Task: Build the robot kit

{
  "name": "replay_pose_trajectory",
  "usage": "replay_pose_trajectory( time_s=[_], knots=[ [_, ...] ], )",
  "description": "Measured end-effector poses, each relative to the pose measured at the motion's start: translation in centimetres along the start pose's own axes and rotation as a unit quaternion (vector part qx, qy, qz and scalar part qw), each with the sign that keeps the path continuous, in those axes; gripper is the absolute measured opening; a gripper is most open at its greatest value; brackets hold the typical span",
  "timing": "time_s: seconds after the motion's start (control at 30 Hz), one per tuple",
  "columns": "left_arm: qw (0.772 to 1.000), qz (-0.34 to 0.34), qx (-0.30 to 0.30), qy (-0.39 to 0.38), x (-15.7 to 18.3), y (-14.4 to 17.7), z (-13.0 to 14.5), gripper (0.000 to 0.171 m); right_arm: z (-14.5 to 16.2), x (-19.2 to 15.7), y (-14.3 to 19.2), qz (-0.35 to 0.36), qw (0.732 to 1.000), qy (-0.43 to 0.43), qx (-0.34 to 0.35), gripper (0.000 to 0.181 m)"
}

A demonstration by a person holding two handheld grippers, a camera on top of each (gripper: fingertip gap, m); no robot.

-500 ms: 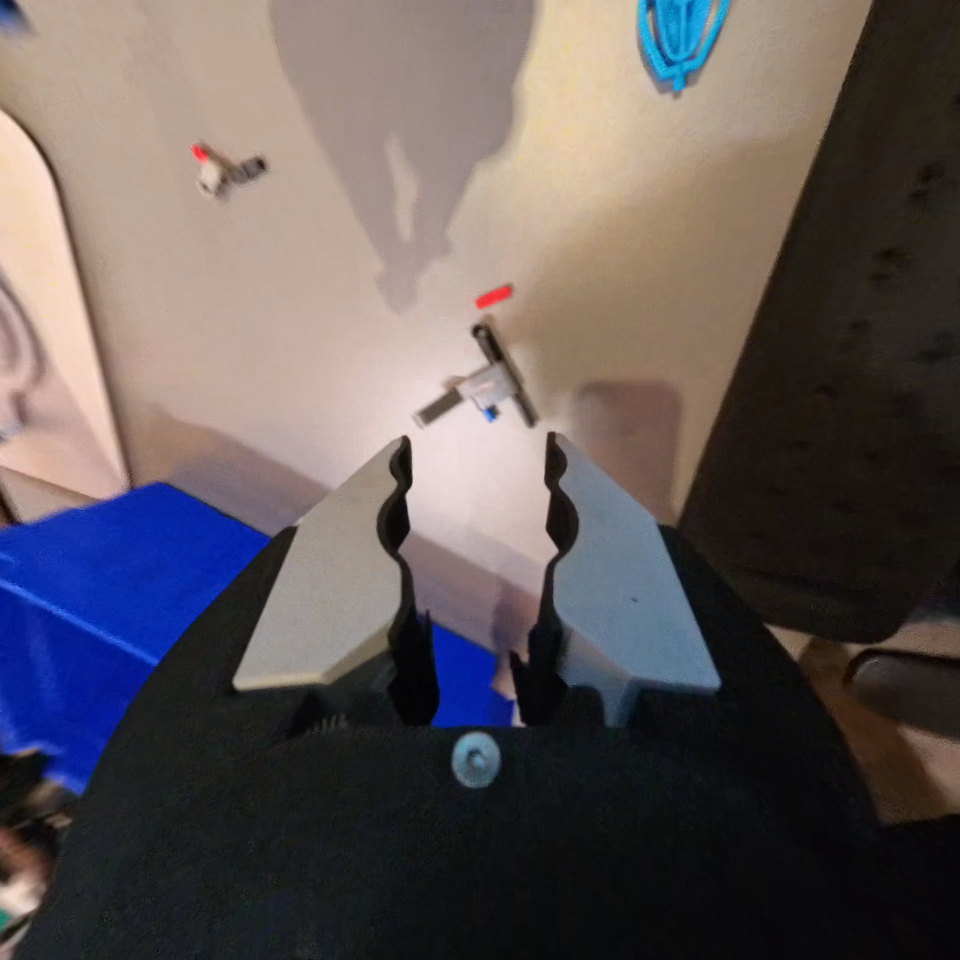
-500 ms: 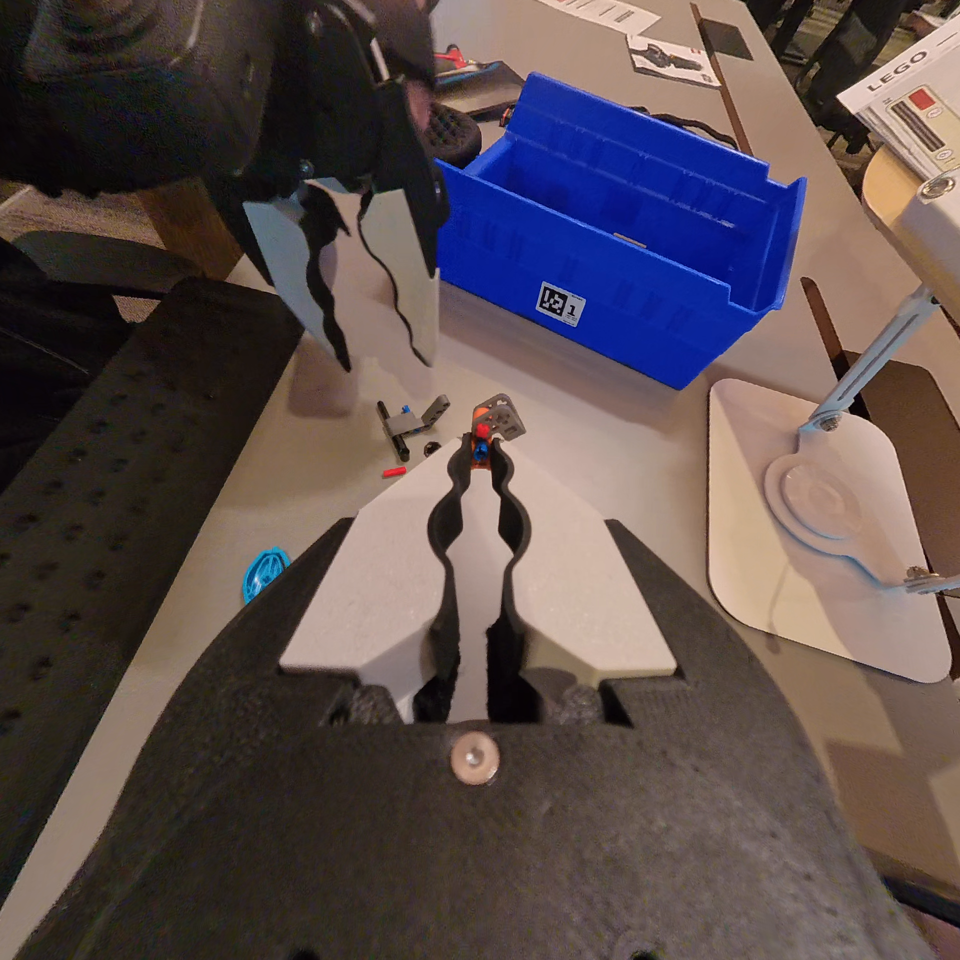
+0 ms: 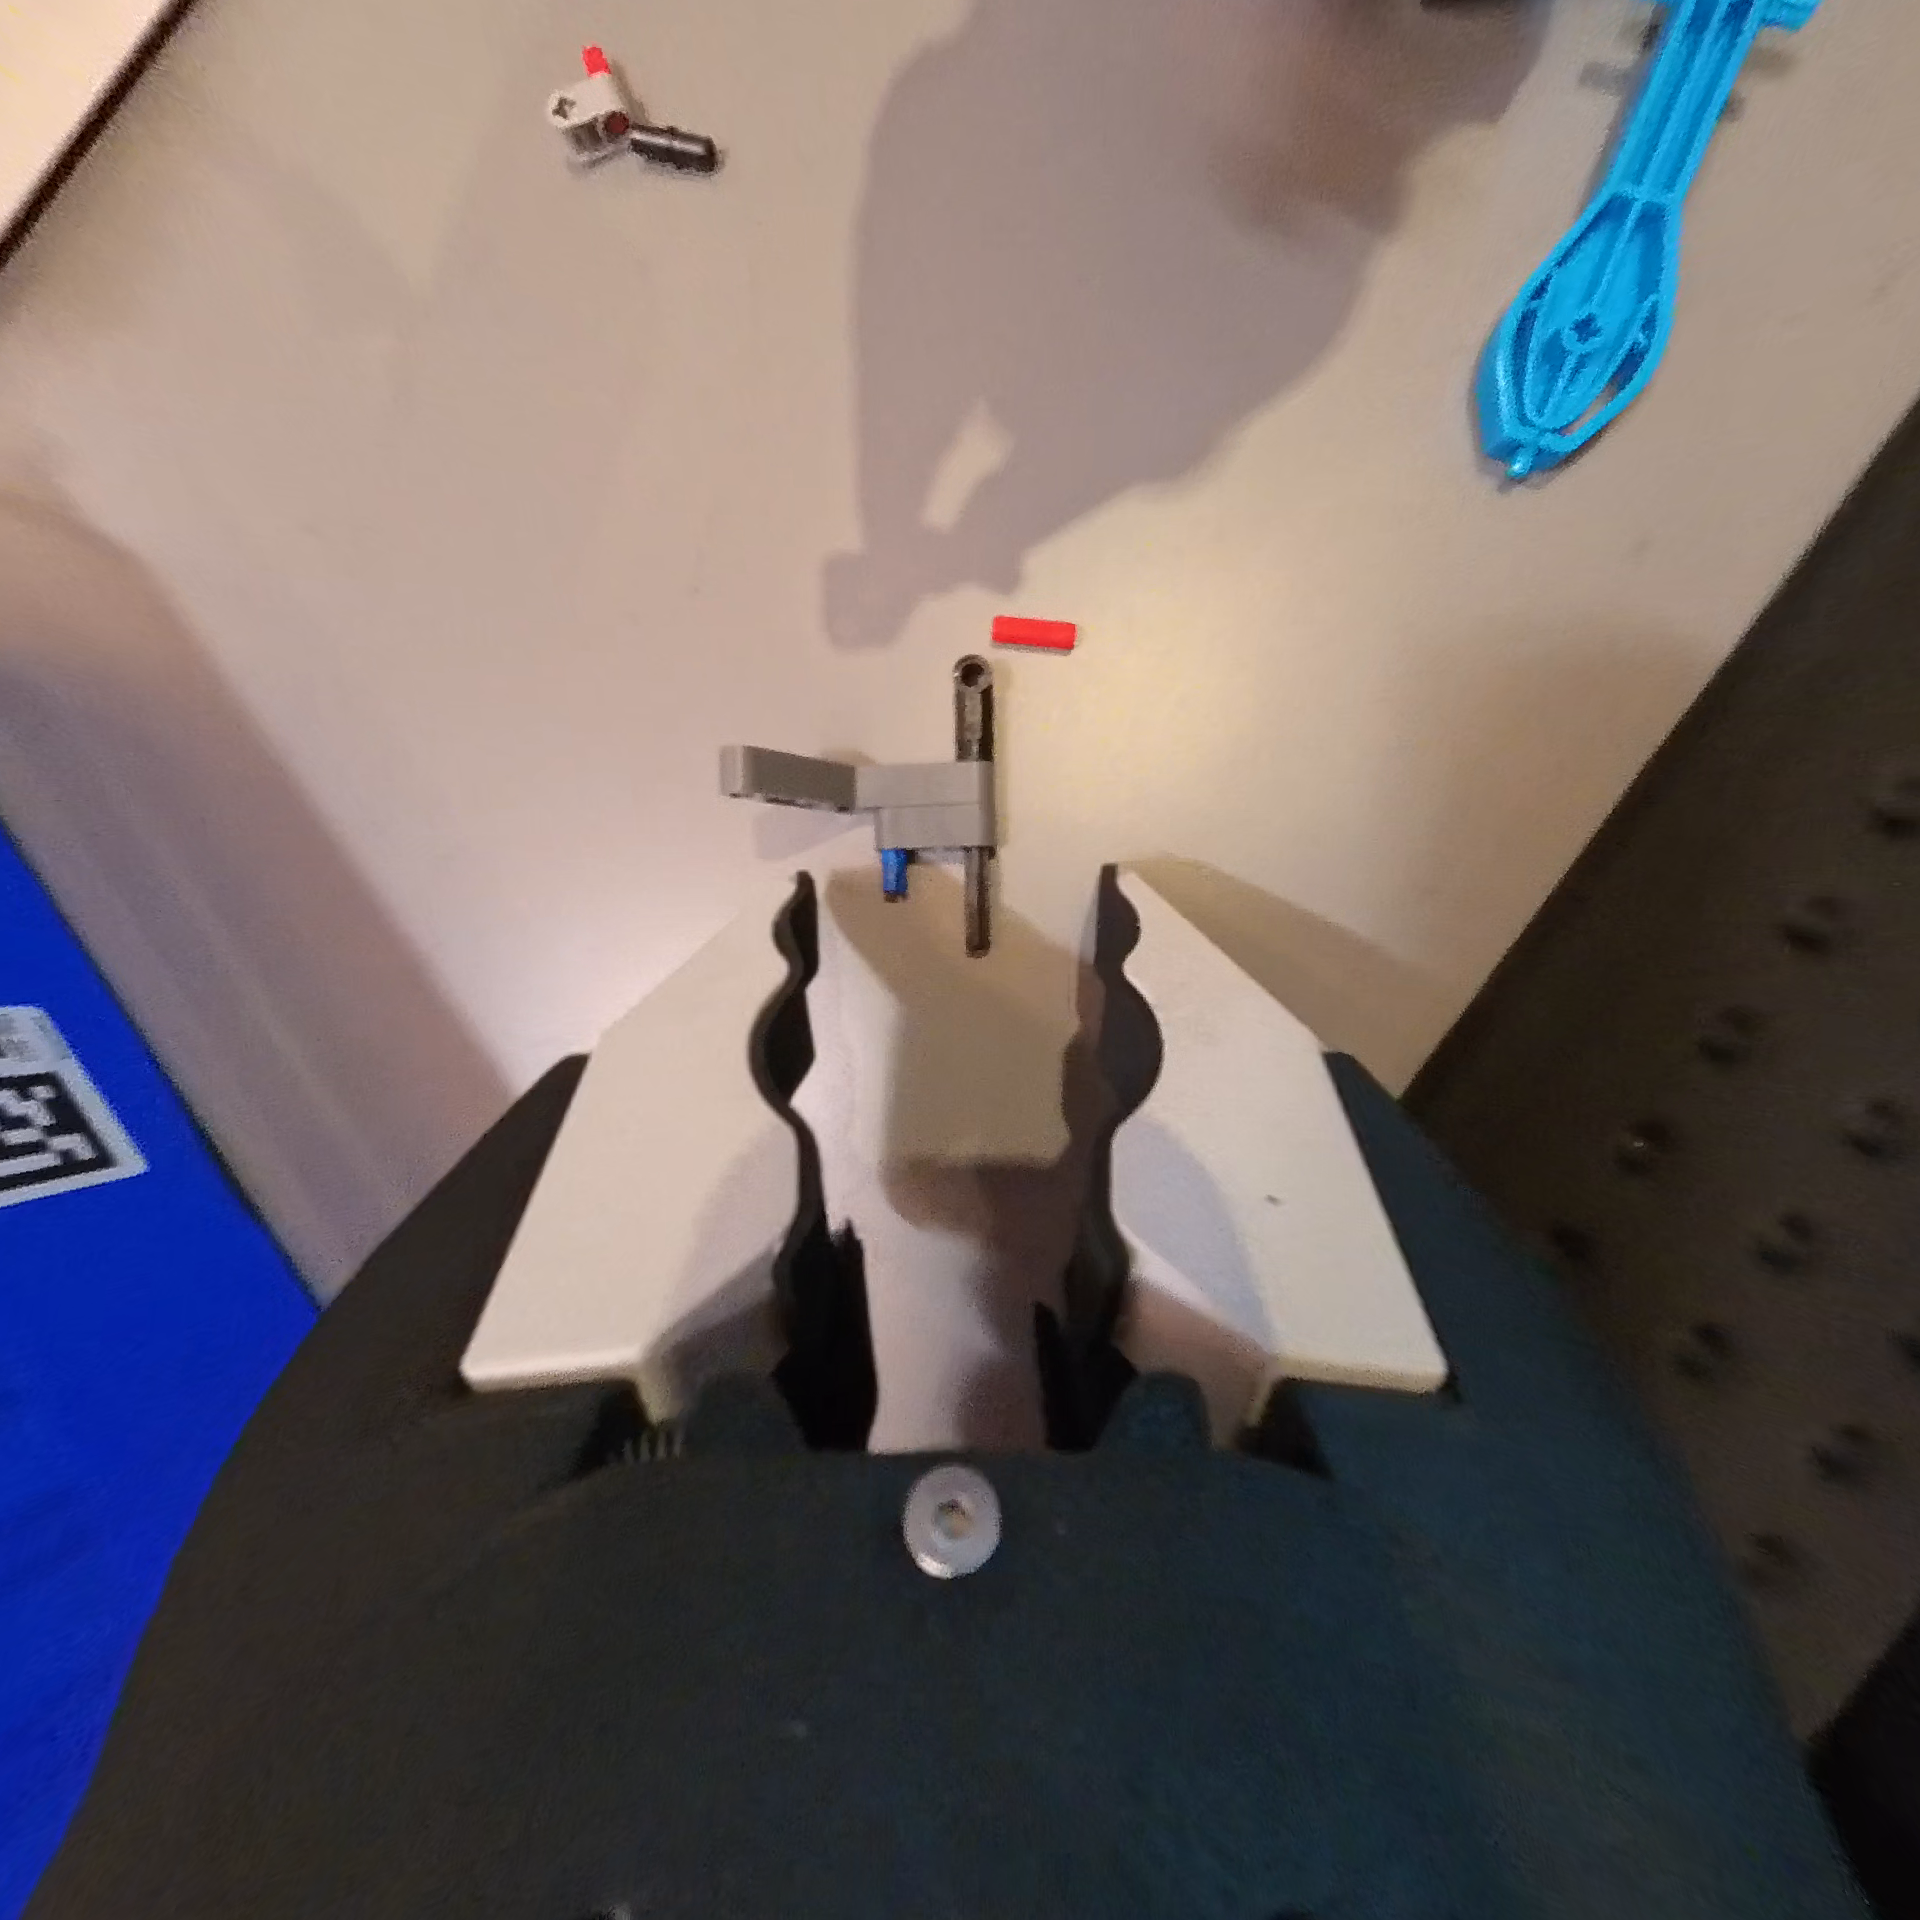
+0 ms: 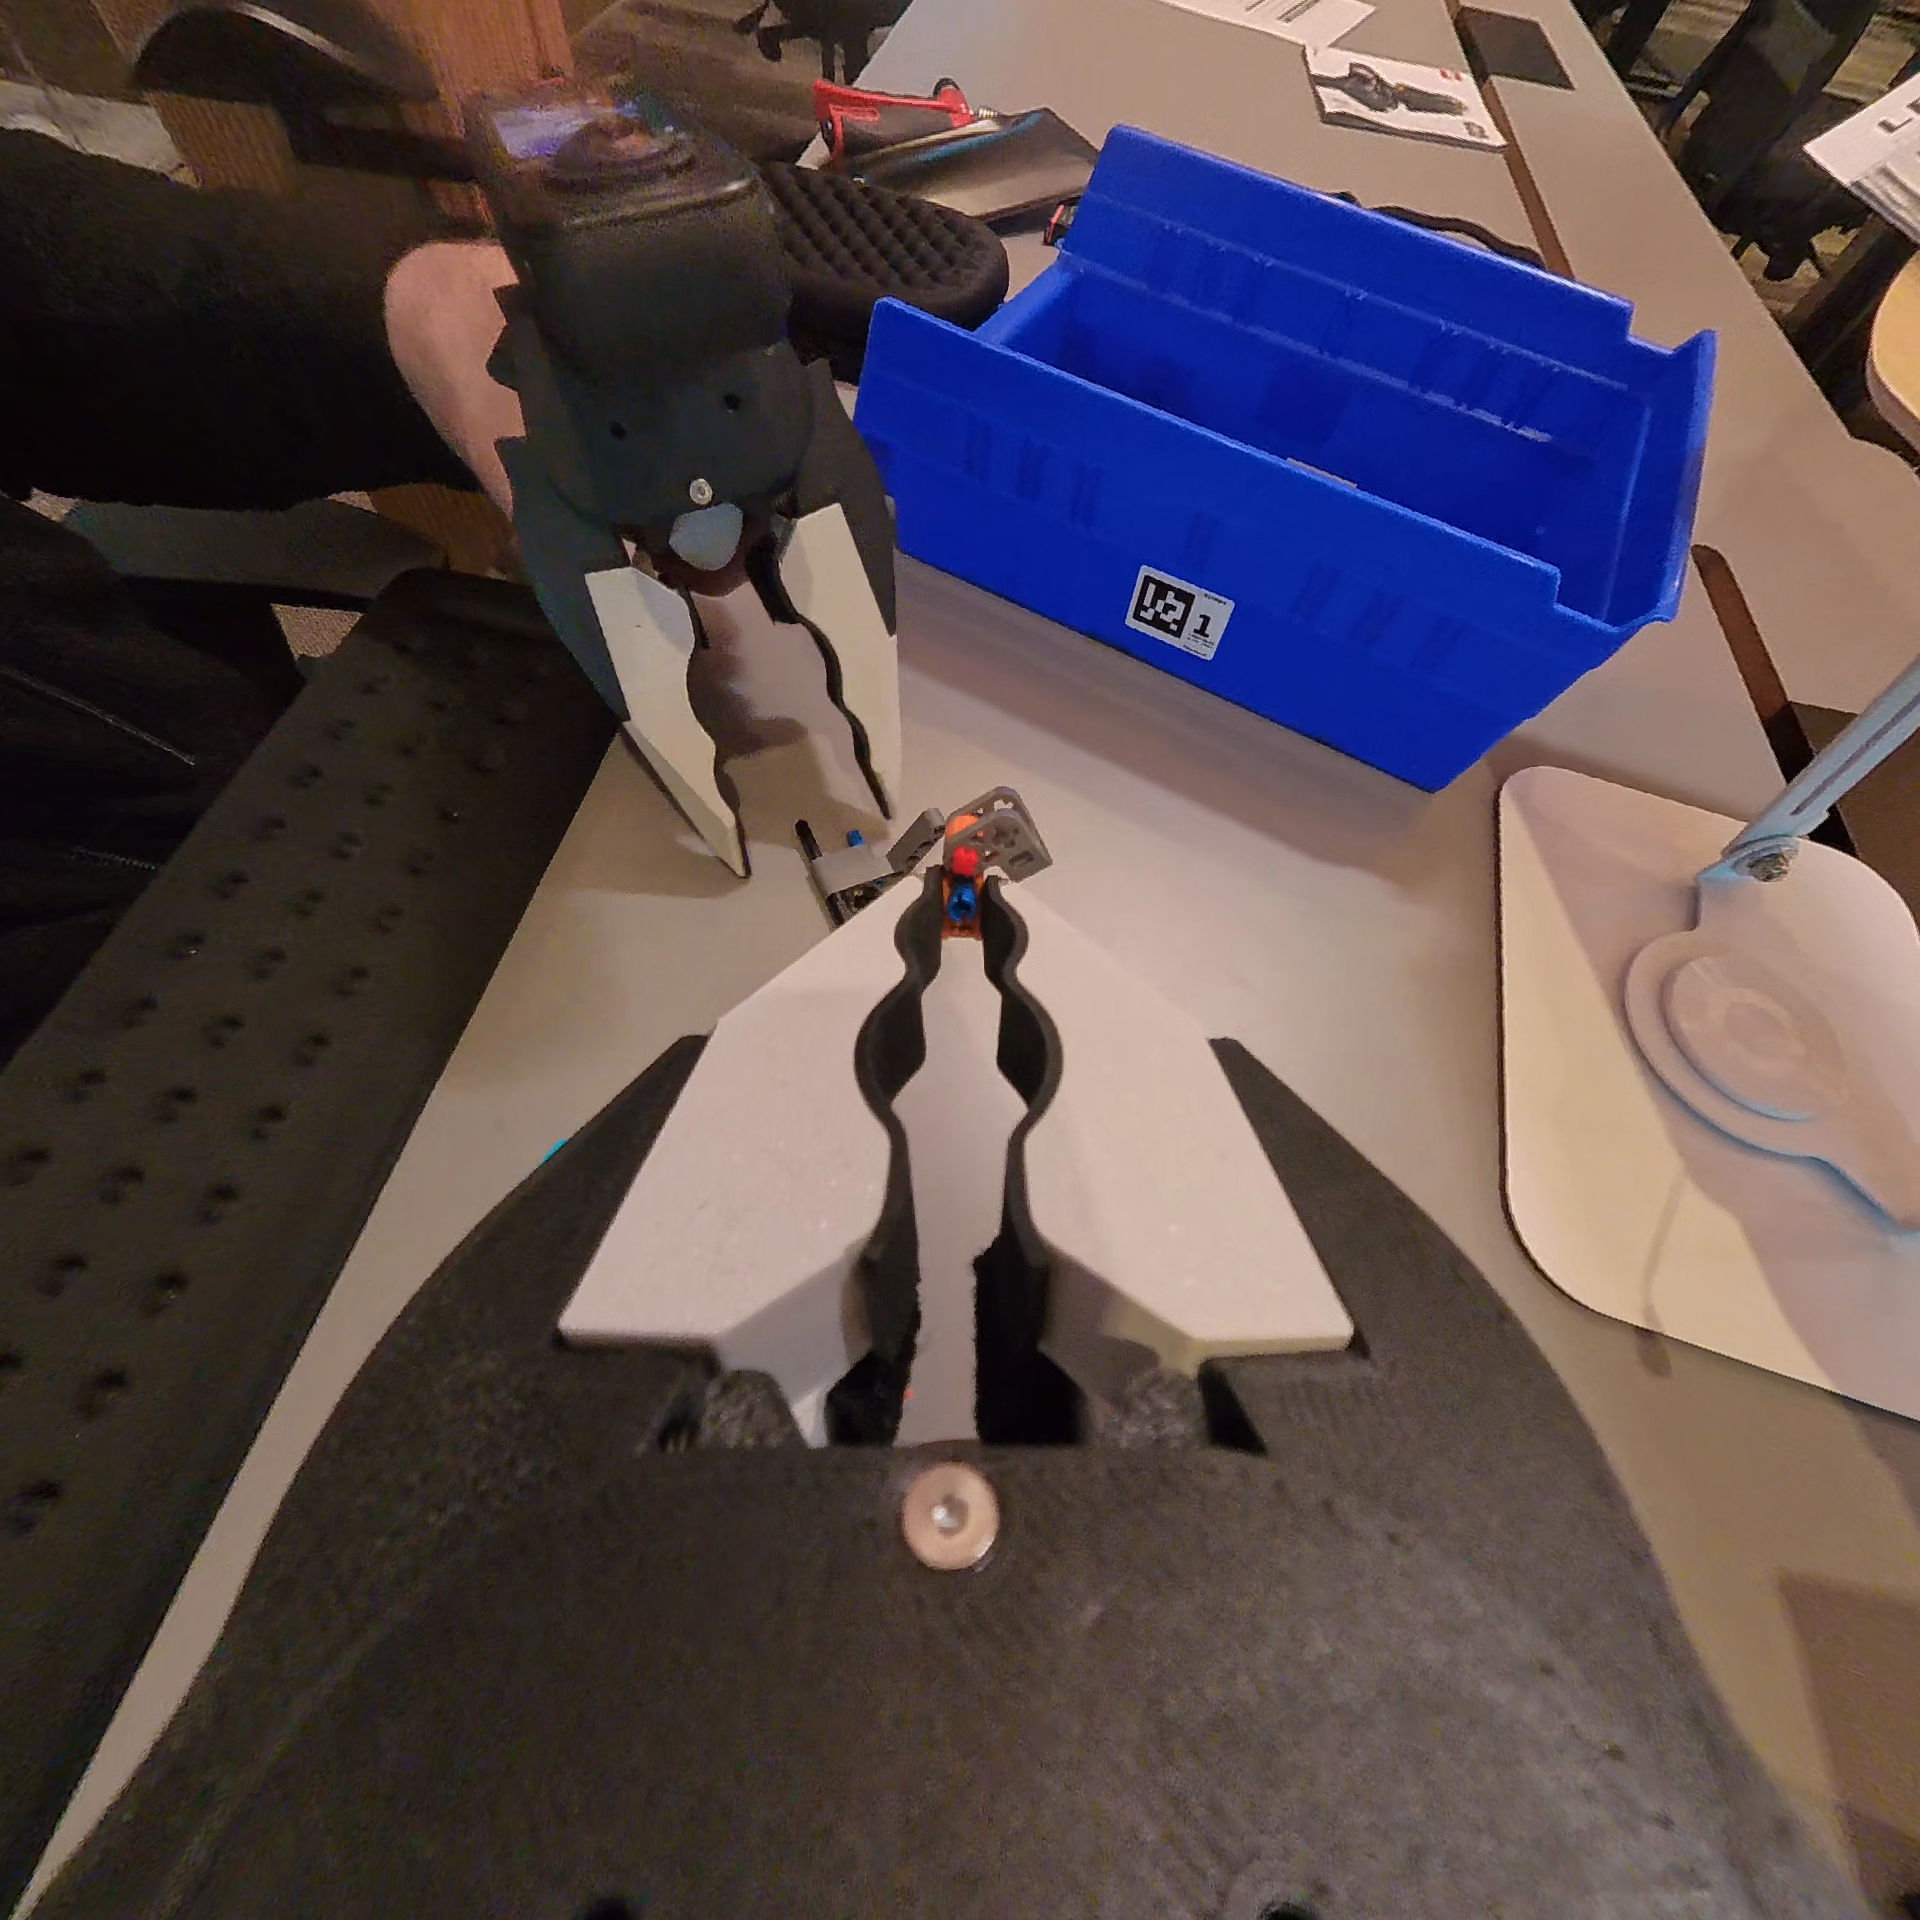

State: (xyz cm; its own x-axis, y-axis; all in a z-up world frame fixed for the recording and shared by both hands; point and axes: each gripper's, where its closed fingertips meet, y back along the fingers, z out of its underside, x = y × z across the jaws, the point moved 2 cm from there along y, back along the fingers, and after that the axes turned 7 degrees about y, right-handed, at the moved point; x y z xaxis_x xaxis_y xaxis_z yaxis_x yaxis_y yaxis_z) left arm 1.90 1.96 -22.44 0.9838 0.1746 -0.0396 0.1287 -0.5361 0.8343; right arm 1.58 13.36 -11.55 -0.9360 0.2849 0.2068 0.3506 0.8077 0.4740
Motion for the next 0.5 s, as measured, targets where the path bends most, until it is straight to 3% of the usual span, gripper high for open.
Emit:
replay_pose_trajectory(
  time_s=[0.1, 0.17, 0.5],
  knots=[
    [1.000, 0.009, 0.011, 0.001, 0.4, -0.2, 0.1, 0.039, 0.1, -0.1, -0.2, -0.003, 1.000, -0.001, -0.001, 0.005],
    [1.000, 0.009, 0.020, 0.005, 0.5, -0.2, 0.1, 0.021, 0.1, -0.2, -0.3, -0.005, 1.000, 0.000, -0.003, 0.005],
    [0.999, -0.033, 0.035, -0.002, 0.1, 0.4, 0.7, 0.019, 1.5, -2.6, -3.1, -0.054, 0.996, -0.009, -0.066, 0.005]
  ],
)
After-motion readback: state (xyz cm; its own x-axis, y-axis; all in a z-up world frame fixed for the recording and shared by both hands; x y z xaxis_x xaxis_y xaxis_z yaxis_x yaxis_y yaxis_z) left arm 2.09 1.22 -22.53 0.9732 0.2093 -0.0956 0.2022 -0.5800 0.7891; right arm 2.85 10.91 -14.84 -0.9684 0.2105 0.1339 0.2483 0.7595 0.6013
